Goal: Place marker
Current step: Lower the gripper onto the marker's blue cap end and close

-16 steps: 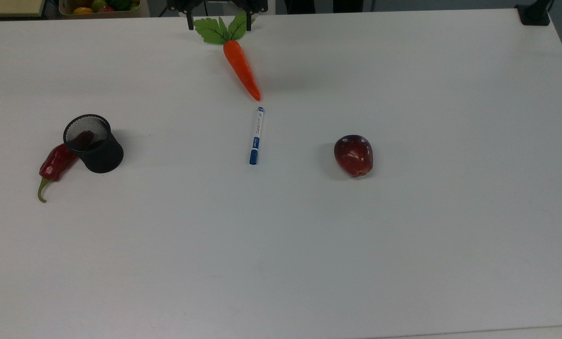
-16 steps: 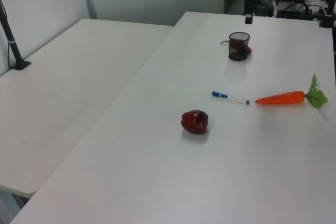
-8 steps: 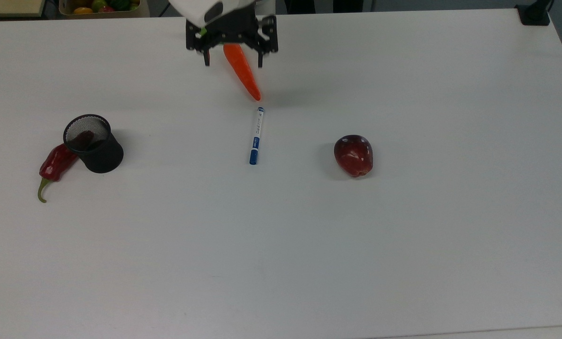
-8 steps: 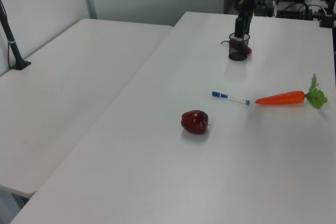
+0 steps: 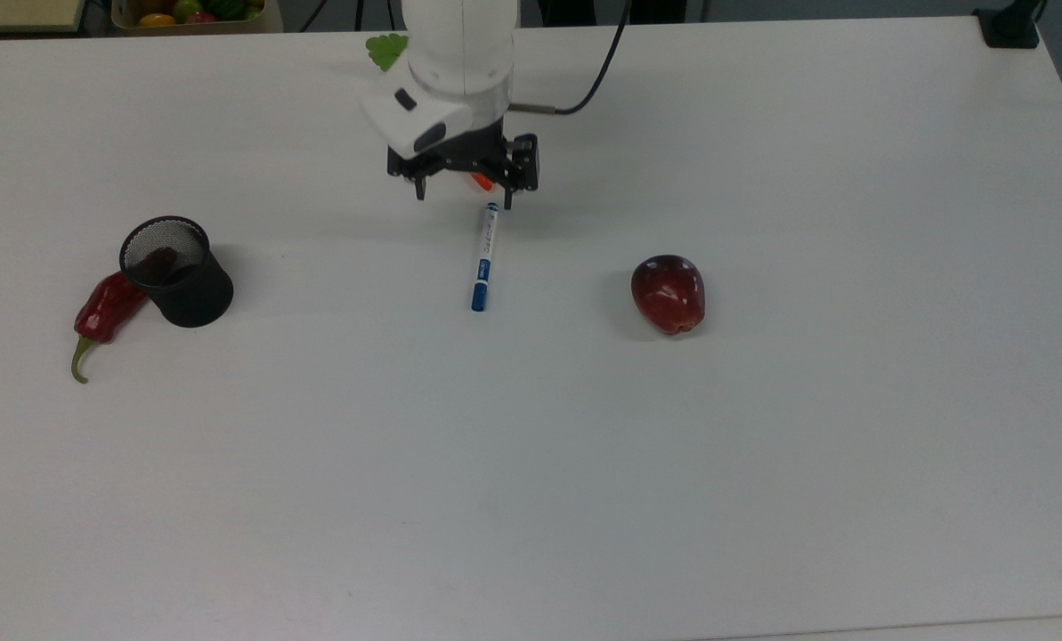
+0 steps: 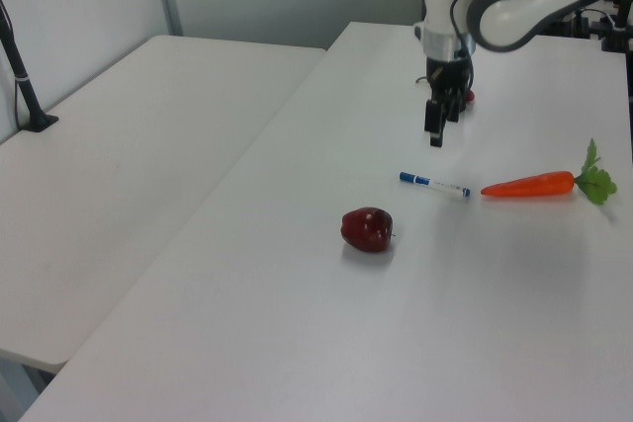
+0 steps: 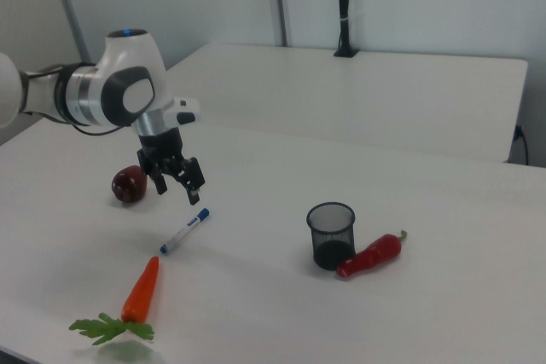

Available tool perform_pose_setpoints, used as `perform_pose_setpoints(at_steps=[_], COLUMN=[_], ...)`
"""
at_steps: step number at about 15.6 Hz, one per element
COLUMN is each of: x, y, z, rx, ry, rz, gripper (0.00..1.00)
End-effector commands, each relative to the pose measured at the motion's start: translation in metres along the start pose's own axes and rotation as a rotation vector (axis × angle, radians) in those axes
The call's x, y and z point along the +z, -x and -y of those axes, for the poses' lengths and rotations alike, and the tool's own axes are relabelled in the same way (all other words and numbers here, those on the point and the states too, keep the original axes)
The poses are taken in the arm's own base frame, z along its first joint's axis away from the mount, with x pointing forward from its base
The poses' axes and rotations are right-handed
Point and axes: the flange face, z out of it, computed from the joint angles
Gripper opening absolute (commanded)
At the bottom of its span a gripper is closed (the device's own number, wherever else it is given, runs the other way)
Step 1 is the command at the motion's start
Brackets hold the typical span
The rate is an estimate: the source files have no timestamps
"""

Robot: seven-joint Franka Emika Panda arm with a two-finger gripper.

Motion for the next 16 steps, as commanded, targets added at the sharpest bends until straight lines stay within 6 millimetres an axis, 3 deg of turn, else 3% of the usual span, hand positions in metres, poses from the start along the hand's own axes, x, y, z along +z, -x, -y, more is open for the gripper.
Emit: perform_pose_setpoints(at_steps=[1,6,12,16], x=[0.043,0.074,0.084,0.087], y=[-0.01,-0.022,-0.026,-0.026], z=[0.007,0.013,0.026,0.028], rx=[0.059,0.054,0.034,0.034], ry=[-0.012,-0.014,-0.022,-0.022], rz=[-0.008,-0.027,-0.058,-0.058], gripper=[1.0,0.79,0.36,0.2])
